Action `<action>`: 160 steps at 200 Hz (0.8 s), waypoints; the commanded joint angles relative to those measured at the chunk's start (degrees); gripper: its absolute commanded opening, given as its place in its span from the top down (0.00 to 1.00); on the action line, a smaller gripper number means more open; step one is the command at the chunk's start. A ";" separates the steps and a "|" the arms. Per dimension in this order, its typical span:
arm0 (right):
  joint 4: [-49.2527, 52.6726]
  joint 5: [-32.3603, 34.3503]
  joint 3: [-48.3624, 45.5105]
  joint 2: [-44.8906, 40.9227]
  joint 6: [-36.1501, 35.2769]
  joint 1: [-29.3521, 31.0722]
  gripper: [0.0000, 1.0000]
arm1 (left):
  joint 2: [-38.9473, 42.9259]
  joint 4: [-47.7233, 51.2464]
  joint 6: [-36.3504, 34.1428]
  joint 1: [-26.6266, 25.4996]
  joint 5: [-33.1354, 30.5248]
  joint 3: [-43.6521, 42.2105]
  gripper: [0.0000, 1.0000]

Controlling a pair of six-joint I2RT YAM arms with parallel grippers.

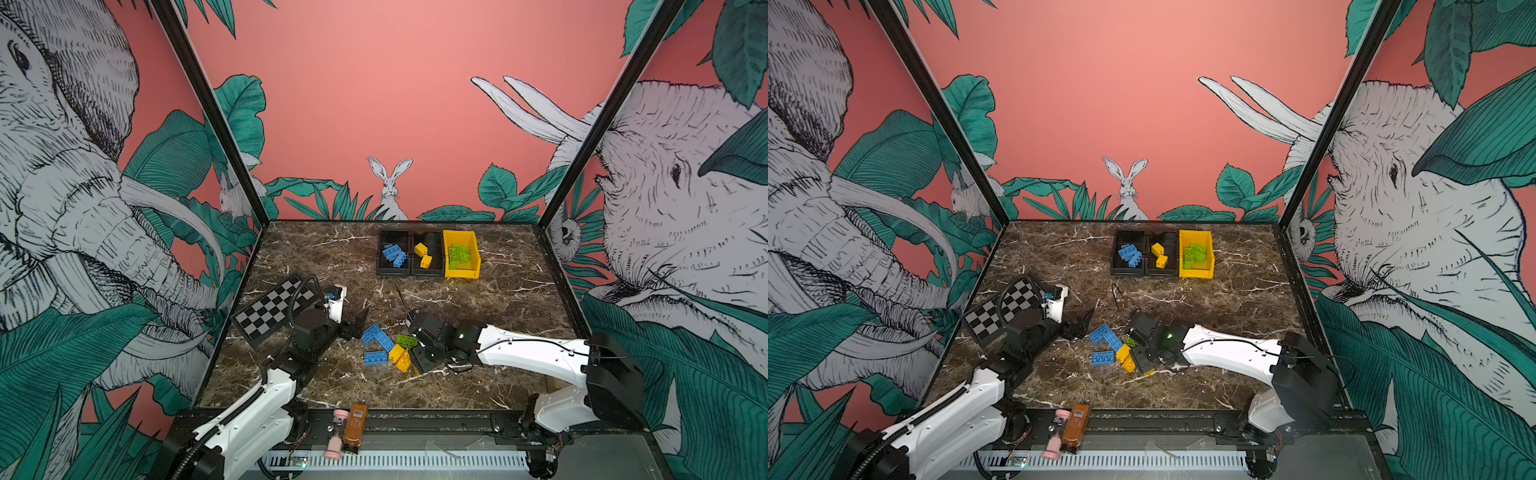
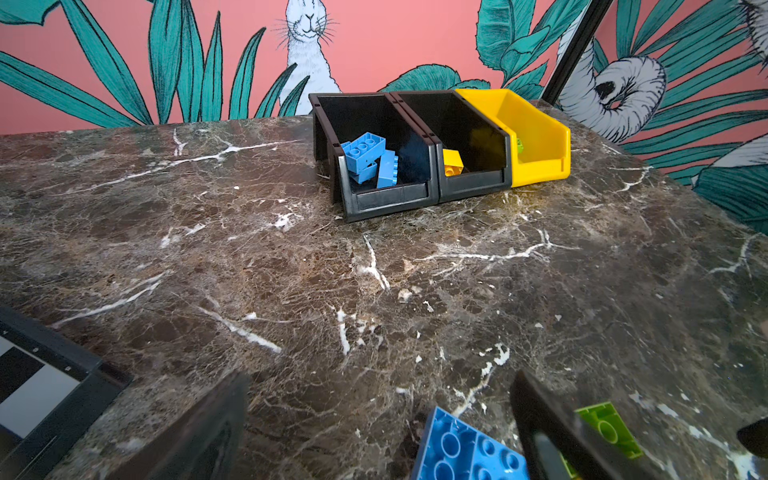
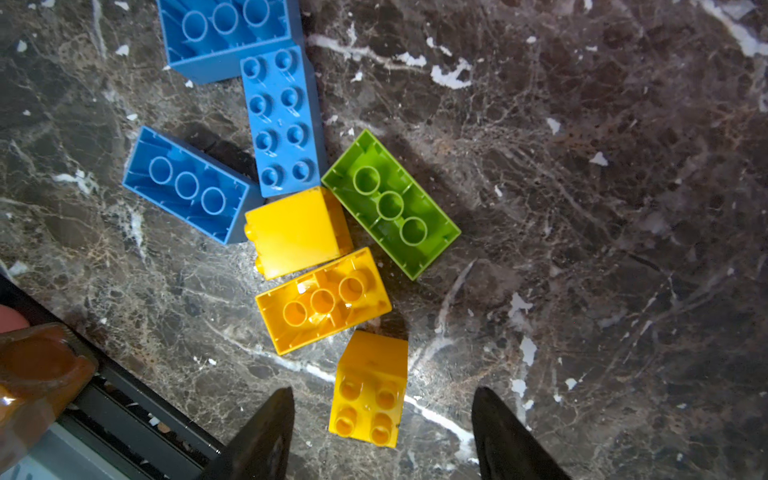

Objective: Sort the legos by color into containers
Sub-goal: 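Return the right gripper to the pile and grasp a yellow brick, then carry the yellow brick with the right gripper and release into middle black bin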

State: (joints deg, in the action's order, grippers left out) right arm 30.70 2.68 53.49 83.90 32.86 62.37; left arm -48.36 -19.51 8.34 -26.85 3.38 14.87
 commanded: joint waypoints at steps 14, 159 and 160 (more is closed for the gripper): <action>-0.30 0.51 -0.57 0.66 1.00 1.07 0.34 | 0.05 0.19 -0.16 -0.06 0.34 0.07 0.01; 0.68 1.05 1.42 8.90 -0.49 1.54 0.53 | 0.03 0.26 -0.11 -0.09 0.49 0.20 0.01; 0.68 1.12 1.43 8.86 -0.50 1.58 0.53 | 0.07 0.22 -0.14 -0.11 0.49 0.18 0.01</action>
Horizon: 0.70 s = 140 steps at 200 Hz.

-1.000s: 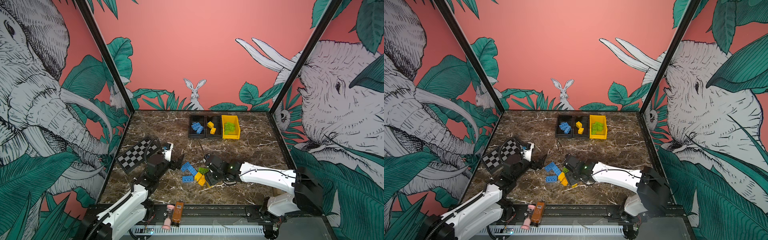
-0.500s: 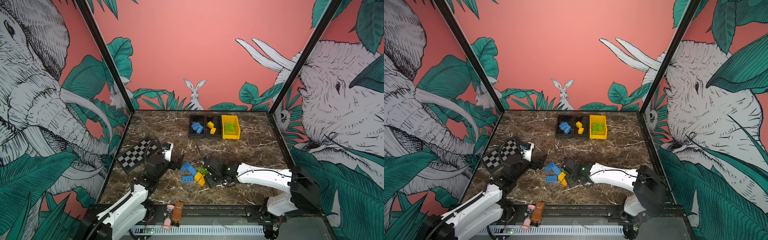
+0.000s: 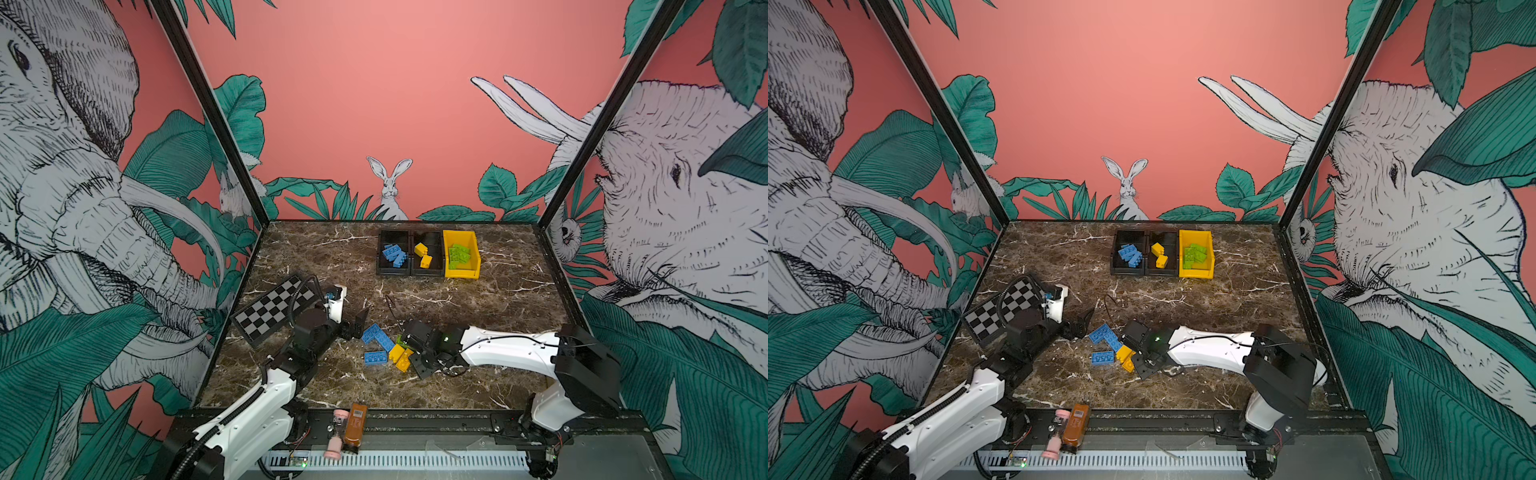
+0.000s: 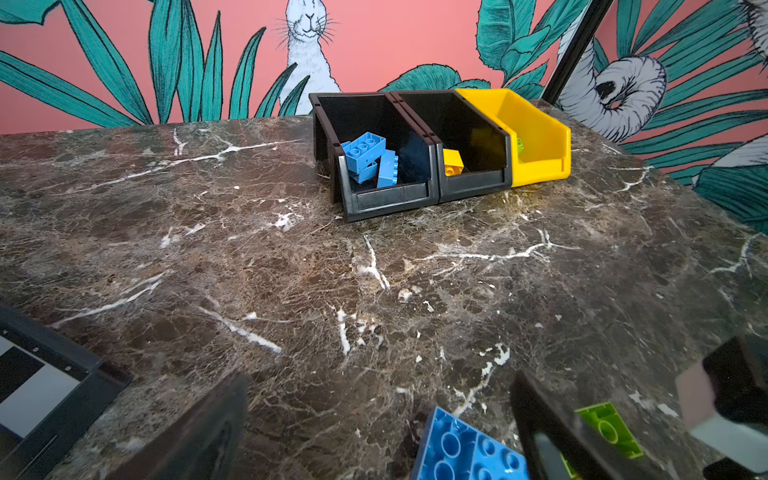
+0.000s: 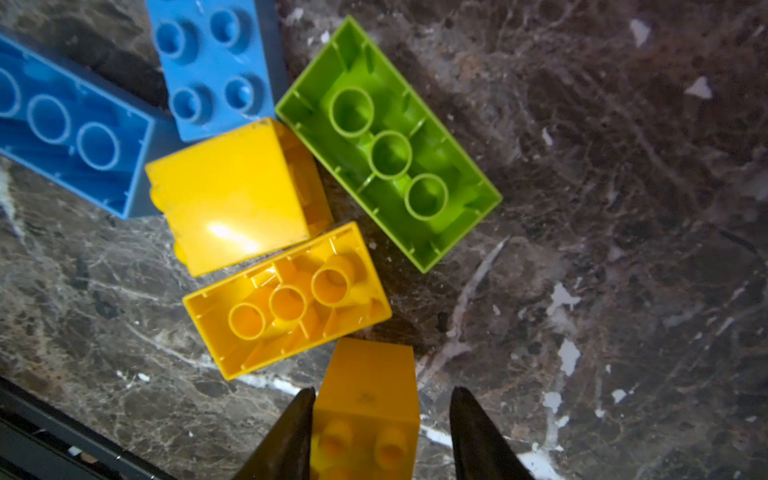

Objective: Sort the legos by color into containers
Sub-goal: 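Carry the yellow brick with the right gripper and release into middle black bin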

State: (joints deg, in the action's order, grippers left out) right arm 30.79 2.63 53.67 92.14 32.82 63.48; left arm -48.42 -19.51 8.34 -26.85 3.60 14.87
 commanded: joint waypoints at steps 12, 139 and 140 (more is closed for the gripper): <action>0.52 1.91 1.10 0.02 -0.47 0.42 0.56 | 0.21 0.34 -0.13 -0.10 0.28 0.19 0.01; -3.33 10.23 6.93 -10.23 -17.03 -17.68 0.70 | -0.15 0.30 -0.16 -0.10 0.28 0.24 0.01; -3.43 10.30 6.99 -10.05 -17.24 -18.00 0.70 | -0.21 0.28 -0.16 -0.11 0.32 0.24 0.01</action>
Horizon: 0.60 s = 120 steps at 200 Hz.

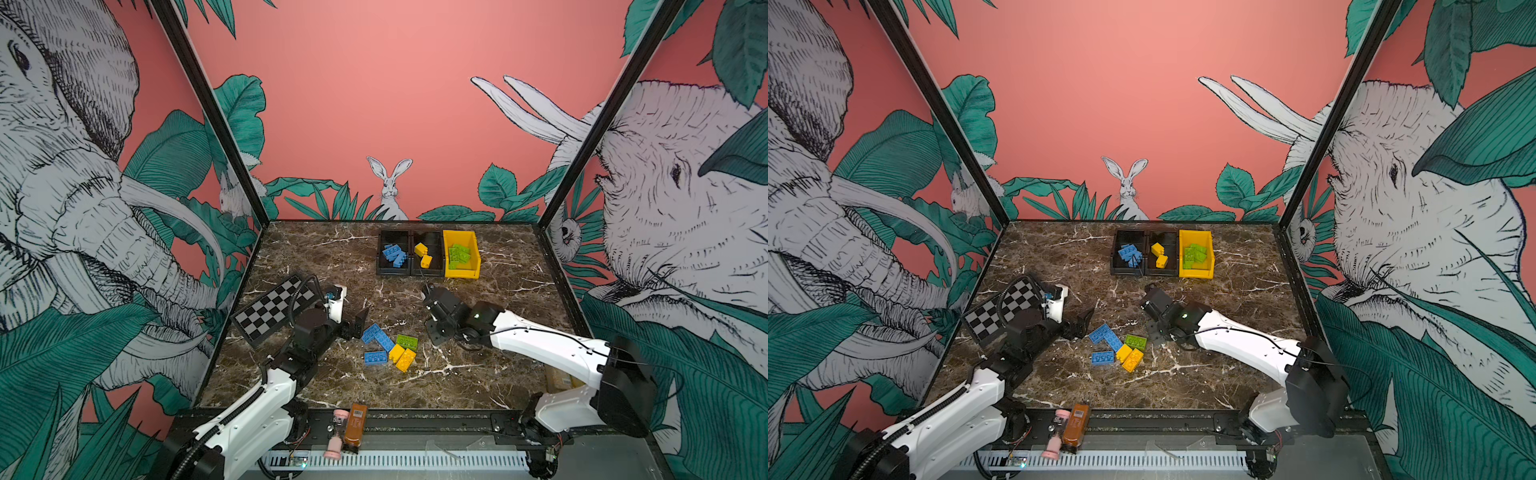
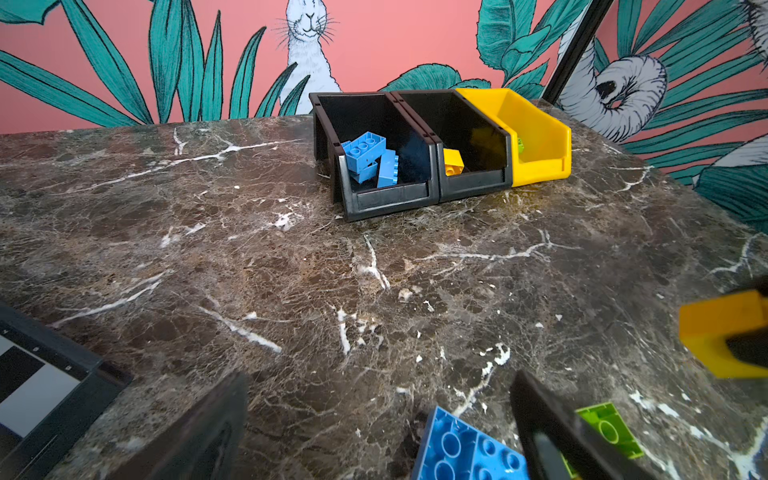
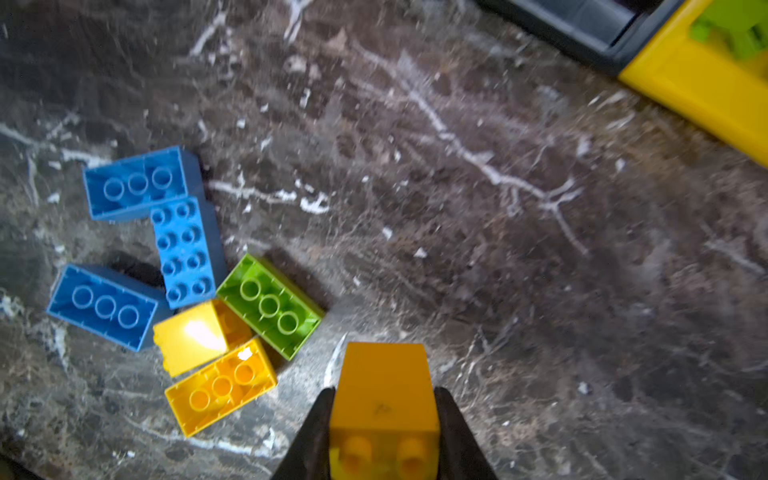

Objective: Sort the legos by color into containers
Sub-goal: 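Carry the yellow brick with the right gripper and release into middle black bin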

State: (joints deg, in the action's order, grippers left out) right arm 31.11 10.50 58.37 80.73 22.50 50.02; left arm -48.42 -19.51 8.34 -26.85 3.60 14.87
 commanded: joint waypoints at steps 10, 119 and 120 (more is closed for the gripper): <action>-4.85 2.07 4.19 3.63 -8.86 -7.63 0.70 | -0.26 0.13 -0.16 -0.08 0.28 0.16 0.01; -9.99 -10.02 40.05 36.77 -14.72 -22.53 0.74 | -0.68 0.36 0.01 -0.05 0.52 0.38 0.01; -9.92 -10.04 40.24 37.00 -14.70 -22.56 0.74 | -0.69 0.40 0.01 -0.09 0.48 0.40 0.01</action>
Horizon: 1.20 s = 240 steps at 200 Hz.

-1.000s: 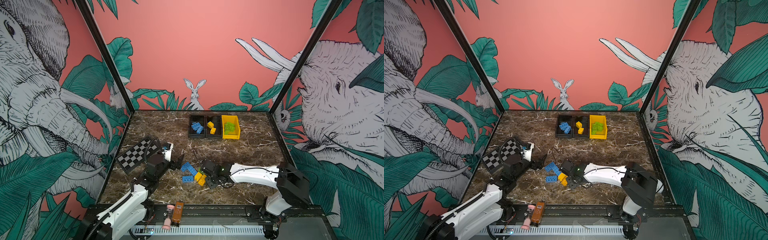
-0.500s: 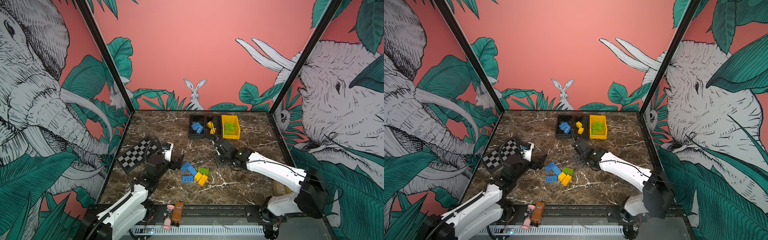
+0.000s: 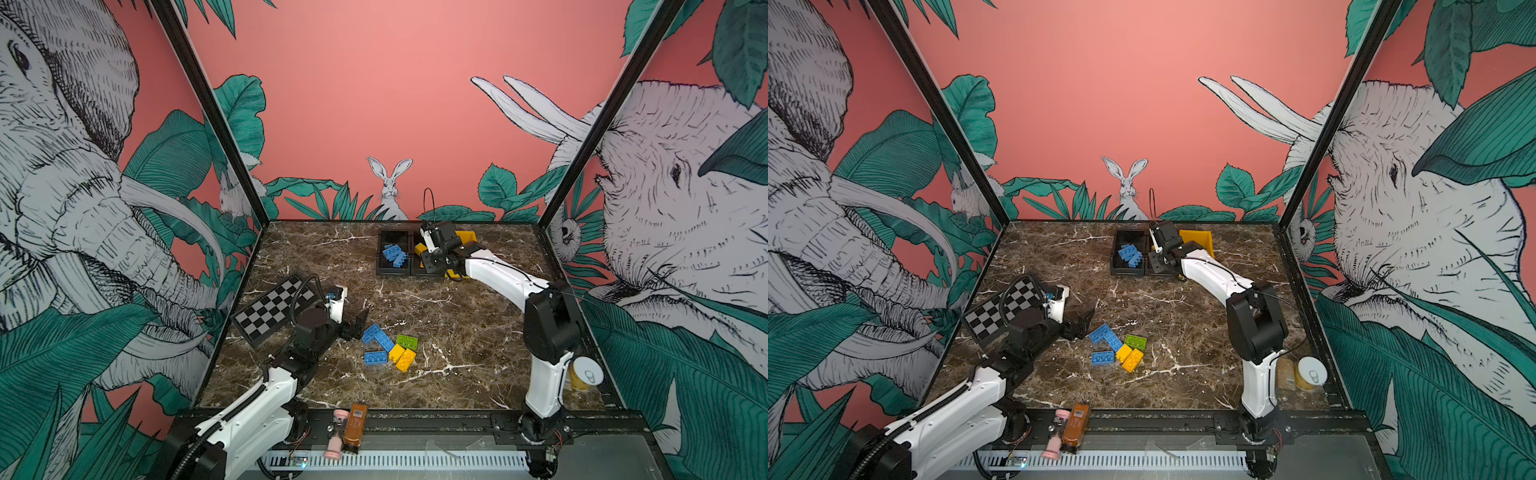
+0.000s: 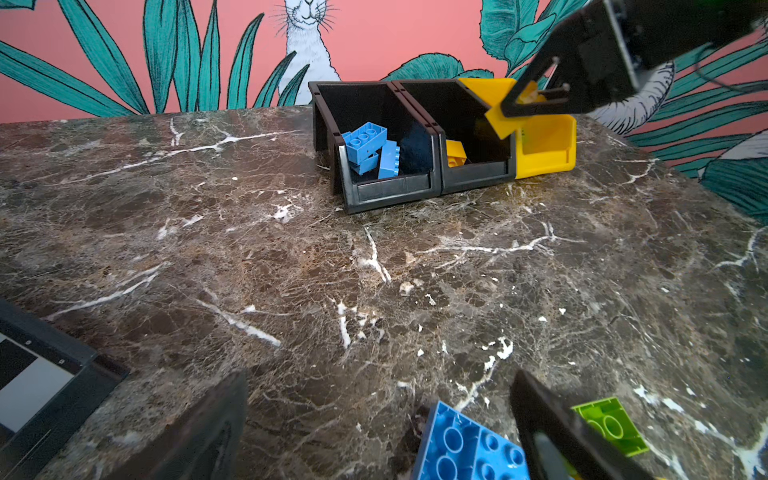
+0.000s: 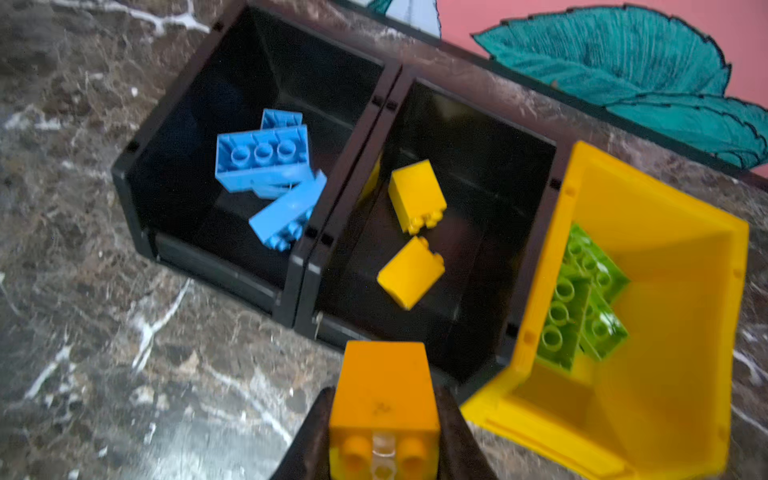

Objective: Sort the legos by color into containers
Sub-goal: 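Carry the yellow brick with the right gripper and release into middle black bin, then return the right gripper to the pile and grasp a lime-green brick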

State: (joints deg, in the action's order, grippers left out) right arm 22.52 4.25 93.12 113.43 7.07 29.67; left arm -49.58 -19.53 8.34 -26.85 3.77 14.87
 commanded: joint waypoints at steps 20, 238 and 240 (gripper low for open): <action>-1.16 -4.05 10.11 7.96 1.11 -3.05 0.74 | 0.72 0.72 -0.08 -0.05 0.14 0.42 0.01; 6.42 -16.05 -16.48 -18.75 -8.11 8.06 0.33 | 1.79 0.76 -0.13 -0.10 -1.01 0.07 0.01; 6.64 -16.28 -16.90 -19.18 -8.43 8.52 0.33 | 1.77 0.80 -0.13 -0.10 -1.12 0.07 0.01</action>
State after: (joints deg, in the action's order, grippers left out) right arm 28.12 -7.29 82.39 98.83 3.01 33.87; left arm -48.53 -19.49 8.34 -26.85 3.36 14.87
